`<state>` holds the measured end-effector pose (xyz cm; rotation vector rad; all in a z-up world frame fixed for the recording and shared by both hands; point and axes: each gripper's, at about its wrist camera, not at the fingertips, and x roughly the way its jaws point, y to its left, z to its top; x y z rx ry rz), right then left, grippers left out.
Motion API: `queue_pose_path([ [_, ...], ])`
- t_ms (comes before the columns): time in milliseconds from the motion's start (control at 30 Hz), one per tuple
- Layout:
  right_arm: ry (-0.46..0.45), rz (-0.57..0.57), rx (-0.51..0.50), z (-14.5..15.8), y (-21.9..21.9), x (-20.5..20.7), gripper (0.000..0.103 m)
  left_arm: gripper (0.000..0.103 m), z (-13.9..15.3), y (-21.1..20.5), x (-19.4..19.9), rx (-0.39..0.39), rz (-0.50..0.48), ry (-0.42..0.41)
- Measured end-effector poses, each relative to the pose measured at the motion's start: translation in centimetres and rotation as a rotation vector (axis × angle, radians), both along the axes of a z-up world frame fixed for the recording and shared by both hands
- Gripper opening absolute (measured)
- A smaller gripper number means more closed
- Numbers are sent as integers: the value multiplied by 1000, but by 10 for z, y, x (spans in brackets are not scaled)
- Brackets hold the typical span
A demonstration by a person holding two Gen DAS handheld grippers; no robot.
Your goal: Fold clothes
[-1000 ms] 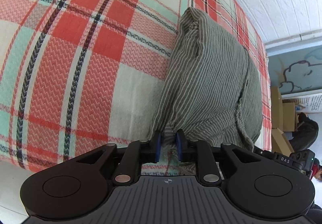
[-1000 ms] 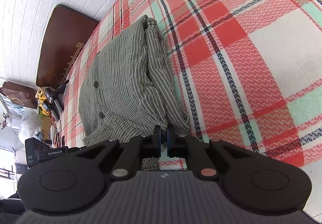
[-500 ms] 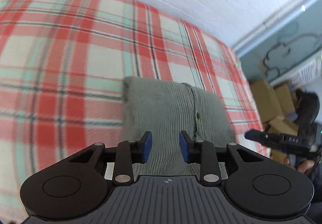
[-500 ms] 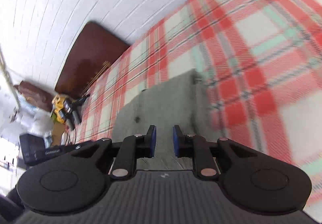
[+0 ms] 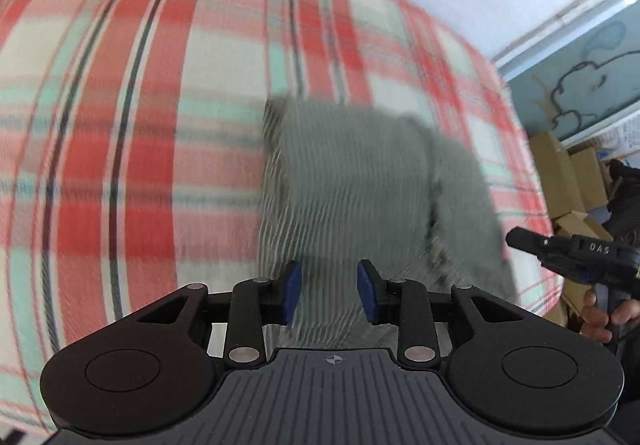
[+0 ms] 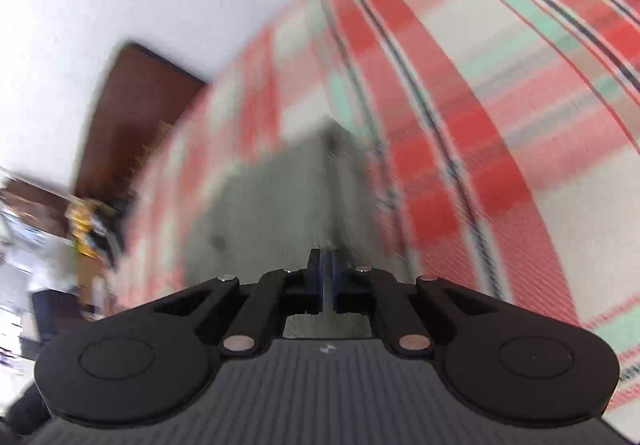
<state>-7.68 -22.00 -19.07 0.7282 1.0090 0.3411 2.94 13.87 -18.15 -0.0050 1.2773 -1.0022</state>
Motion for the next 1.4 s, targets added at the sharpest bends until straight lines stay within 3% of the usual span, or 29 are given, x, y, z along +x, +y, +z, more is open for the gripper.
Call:
queue_pose_path([
  [167,-79,117,-1,16,44,48,6,49,15,-52,25,-91,-25,-30],
  [267,-82,183,-36,11,71,71,6,50,9,-89,26,-65,-79,-46],
  [367,-33,170,-83,-6,80,82,6,51,-14,-104,26,-3,-114,-33],
  [433,17,146,-123,-21,77,84,0,51,-32,-105,26,22,-117,-12],
  [533,6,134,-106,-15,73,79,0,53,-32,-101,27,3,-94,12],
  [633,-5,123,-88,-9,69,74,6,53,-13,-95,29,-46,-104,31],
  [767,-19,107,-65,-2,64,68,7,53,5,-101,29,-73,-114,-27],
  [900,-28,95,-37,5,60,61,8,53,6,-113,30,40,-71,-180],
  [1067,-40,111,-24,10,69,56,8,53,0,-119,26,54,-139,-202],
  [1200,-70,157,-61,16,89,57,10,53,2,-108,36,13,-70,-149],
  [1300,-98,193,-140,18,108,67,22,53,4,-102,40,18,-53,-148],
  [1400,-113,244,-154,18,123,74,21,53,6,-96,44,7,-25,-129],
])
